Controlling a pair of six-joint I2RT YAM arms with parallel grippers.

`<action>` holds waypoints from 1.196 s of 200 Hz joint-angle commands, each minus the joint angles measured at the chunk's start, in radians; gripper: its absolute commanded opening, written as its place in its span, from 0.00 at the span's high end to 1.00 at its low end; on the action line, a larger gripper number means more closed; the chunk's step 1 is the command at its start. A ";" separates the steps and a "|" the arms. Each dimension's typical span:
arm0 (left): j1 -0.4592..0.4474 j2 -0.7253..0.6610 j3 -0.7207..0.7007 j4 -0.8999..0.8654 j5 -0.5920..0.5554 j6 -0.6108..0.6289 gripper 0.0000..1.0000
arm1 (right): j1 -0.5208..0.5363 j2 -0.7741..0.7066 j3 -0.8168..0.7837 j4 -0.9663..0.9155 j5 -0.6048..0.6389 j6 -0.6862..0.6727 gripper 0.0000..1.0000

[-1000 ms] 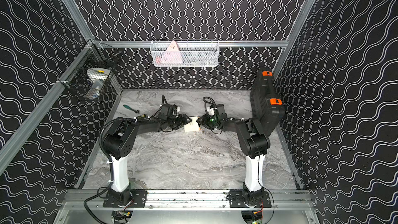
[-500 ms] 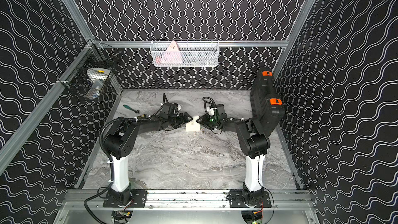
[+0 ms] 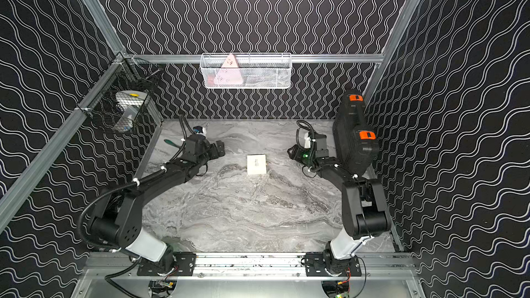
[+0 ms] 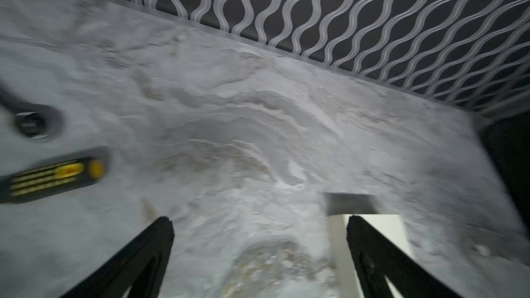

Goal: Place the earrings into the drawer-style jewelry box
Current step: Reset both arms

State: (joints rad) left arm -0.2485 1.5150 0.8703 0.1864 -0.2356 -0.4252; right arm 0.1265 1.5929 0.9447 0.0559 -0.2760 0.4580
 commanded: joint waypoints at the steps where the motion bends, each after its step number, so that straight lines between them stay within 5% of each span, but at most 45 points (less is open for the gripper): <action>1: 0.010 -0.086 -0.146 0.174 -0.326 0.163 0.01 | -0.022 -0.079 -0.043 -0.014 0.240 -0.073 0.27; 36: 0.060 -0.123 -0.373 0.468 -0.398 0.296 0.01 | -0.030 -0.201 -0.250 0.234 0.595 -0.172 0.03; 76: 0.162 -0.115 -0.380 0.455 -0.215 0.277 0.01 | -0.047 -0.147 -0.392 0.486 0.767 -0.330 0.01; 103: 0.164 -0.092 -0.418 0.445 -0.201 0.299 0.01 | -0.079 -0.044 -0.417 0.567 0.709 -0.336 0.01; 134: 0.187 -0.059 -0.549 0.760 -0.130 0.343 0.01 | -0.117 -0.025 -0.472 0.703 0.560 -0.331 0.01; 160: 0.210 0.034 -0.555 0.855 -0.077 0.349 0.01 | -0.153 0.070 -0.552 0.940 0.476 -0.332 0.01; 176: 0.210 0.057 -0.527 0.806 0.003 0.372 0.01 | -0.153 0.060 -0.562 0.938 0.441 -0.353 0.01; 195: 0.204 0.146 -0.553 0.951 0.059 0.412 0.01 | -0.153 0.074 -0.558 0.952 0.443 -0.354 0.01; 239: 0.181 0.140 -0.526 0.889 -0.038 0.397 0.01 | -0.148 0.065 -0.543 0.917 0.454 -0.360 0.01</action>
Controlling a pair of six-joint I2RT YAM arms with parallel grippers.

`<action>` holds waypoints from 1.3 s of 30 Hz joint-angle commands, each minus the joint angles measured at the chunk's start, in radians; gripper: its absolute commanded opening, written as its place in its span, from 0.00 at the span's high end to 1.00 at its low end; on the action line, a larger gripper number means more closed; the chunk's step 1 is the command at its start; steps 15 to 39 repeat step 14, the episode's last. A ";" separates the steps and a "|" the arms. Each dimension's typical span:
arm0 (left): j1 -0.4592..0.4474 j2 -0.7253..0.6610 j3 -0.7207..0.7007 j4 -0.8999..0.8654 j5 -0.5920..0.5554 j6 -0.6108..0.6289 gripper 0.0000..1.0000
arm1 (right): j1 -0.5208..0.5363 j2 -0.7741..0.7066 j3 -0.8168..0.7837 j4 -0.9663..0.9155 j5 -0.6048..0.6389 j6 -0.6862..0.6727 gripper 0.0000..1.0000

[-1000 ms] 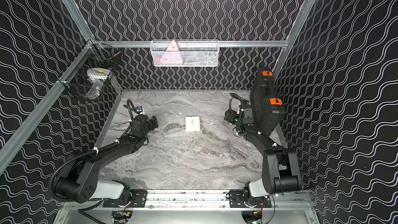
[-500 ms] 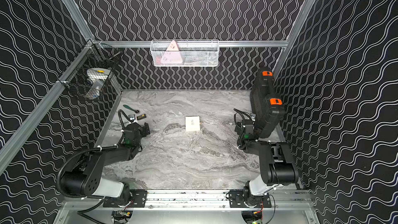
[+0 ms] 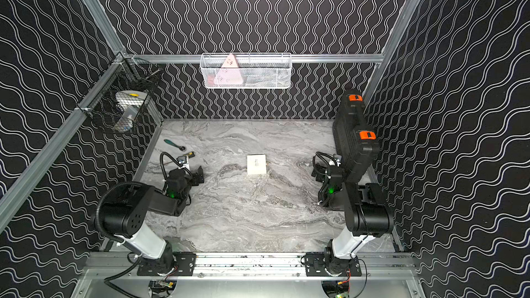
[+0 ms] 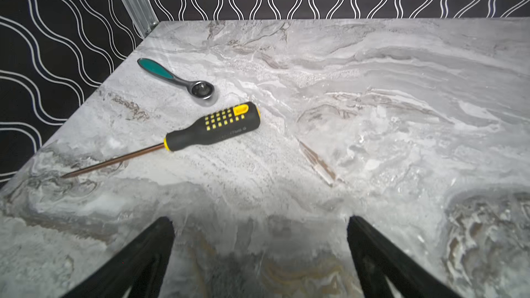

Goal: Place the earrings into the drawer-style jewelry box
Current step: Reset both arms

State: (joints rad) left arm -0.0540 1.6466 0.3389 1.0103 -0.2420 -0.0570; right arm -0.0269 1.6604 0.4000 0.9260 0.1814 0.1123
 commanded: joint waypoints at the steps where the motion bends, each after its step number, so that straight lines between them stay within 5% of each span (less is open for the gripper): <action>1: -0.015 0.006 0.008 0.059 -0.034 0.029 0.01 | 0.005 -0.004 0.002 0.044 -0.004 -0.014 0.01; 39: -0.023 0.003 0.007 0.057 -0.041 0.037 0.01 | 0.005 0.002 0.003 0.046 -0.011 -0.016 0.01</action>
